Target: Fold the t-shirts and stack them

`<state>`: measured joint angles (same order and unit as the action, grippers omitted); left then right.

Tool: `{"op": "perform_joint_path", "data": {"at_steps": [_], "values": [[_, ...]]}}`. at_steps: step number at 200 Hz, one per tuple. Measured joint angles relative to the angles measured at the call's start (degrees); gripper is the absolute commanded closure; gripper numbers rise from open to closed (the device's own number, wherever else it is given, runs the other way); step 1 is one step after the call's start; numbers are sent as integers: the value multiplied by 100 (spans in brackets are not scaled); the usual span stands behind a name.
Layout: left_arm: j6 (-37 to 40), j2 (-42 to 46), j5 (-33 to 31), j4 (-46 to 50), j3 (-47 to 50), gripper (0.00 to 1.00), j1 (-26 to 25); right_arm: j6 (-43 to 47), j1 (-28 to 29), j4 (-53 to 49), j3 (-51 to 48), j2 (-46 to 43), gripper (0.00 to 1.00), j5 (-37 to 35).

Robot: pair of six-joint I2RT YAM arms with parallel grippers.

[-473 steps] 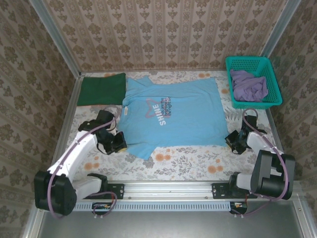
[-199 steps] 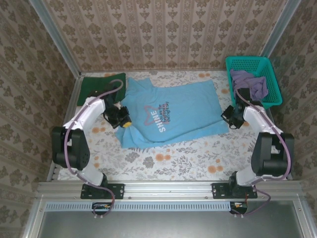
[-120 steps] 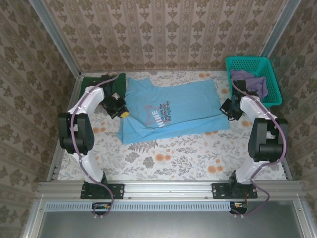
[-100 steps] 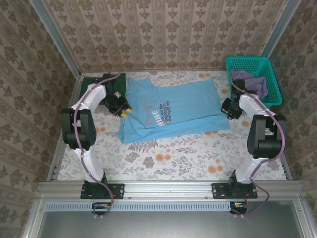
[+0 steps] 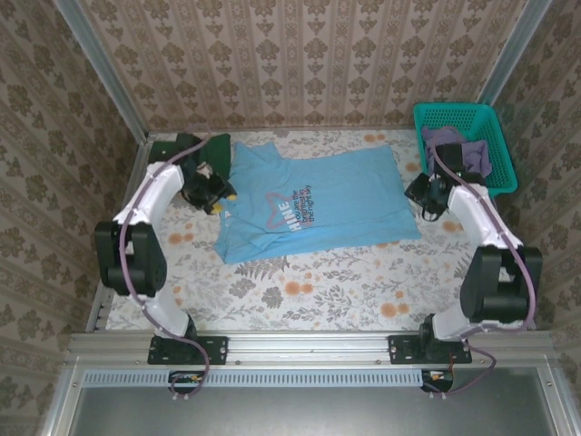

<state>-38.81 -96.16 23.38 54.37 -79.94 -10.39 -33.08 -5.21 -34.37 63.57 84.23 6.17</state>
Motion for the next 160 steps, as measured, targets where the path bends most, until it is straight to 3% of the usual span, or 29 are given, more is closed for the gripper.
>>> {"op": "perform_joint_path", "data": {"at_steps": [29, 46, 99, 160], "values": [[118, 133, 105, -229, 857, 65, -776, -66, 358, 348, -820, -101, 74, 321], [144, -52, 125, -363, 1213, 66, -981, -122, 520, 442, -1010, 197, 75, 396], [343, -691, -411, -684, 1606, 67, -1034, -223, 564, 719, -1047, 1150, 73, 258], [446, -750, -1193, -562, 1700, 66, -984, -435, 551, 629, -960, 1290, 64, 179]]}}
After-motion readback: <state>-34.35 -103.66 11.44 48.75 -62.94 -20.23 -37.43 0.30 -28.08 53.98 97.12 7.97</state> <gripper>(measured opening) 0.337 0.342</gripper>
